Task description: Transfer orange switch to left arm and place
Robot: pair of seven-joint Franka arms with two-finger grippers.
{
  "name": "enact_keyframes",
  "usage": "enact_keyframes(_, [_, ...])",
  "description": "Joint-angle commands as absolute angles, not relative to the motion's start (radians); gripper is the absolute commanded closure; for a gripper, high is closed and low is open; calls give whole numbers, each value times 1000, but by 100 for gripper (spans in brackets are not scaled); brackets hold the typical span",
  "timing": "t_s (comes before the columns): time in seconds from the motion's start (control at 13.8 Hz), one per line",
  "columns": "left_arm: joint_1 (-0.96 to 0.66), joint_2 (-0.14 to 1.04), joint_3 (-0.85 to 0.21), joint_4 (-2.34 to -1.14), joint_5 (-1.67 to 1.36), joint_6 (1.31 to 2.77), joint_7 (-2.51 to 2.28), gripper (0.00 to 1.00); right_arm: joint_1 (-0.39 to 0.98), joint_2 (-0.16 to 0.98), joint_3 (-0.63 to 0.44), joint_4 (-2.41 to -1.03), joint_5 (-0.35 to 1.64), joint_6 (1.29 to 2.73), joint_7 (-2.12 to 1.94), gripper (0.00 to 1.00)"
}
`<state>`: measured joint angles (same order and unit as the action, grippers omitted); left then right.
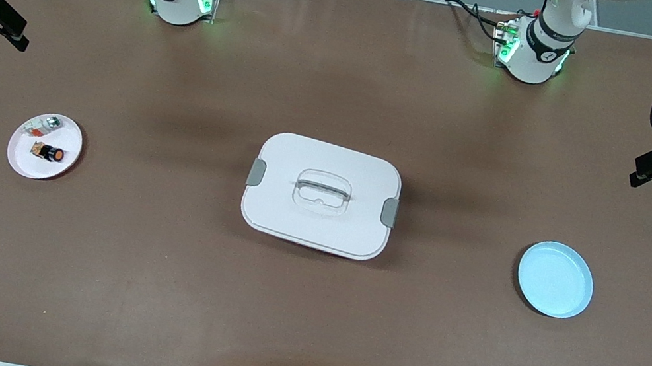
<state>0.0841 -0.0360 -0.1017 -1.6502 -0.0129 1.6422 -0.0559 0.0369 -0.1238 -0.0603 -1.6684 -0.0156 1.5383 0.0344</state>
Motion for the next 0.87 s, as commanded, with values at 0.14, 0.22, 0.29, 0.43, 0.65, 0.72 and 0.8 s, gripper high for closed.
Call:
enact_keyframes(0.14, [94, -23, -106, -1620, -21, 1618, -34, 0, -31, -141, -14, -1675, 20, 1531, 40, 0])
enact_keyframes(0.22, [95, -23, -106, -1620, -21, 1618, -32, 0, -43, -141, 1, -1675, 20, 1531, 40, 0])
enact_keyframes(0.29, [94, -23, -106, -1620, -21, 1618, -32, 0, -52, -141, 15, -1675, 20, 1531, 40, 0])
enact_keyframes(0.43, [91, -25, -106, -1620, -21, 1618, -32, 0, -46, -141, 18, -1674, 18, 1531, 40, 0])
enact_keyframes(0.65, [89, -26, -107, -1620, -23, 1618, -32, 0, -46, -141, 20, -1667, 18, 1535, 40, 0])
enact_keyframes(0.72, [87, -26, -107, -1620, -23, 1618, -34, 0, -46, -141, 20, -1670, 18, 1536, 40, 0])
enact_keyframes(0.8, [87, -26, -107, -1620, -23, 1618, -34, 0, -46, -141, 20, -1671, 20, 1534, 40, 0])
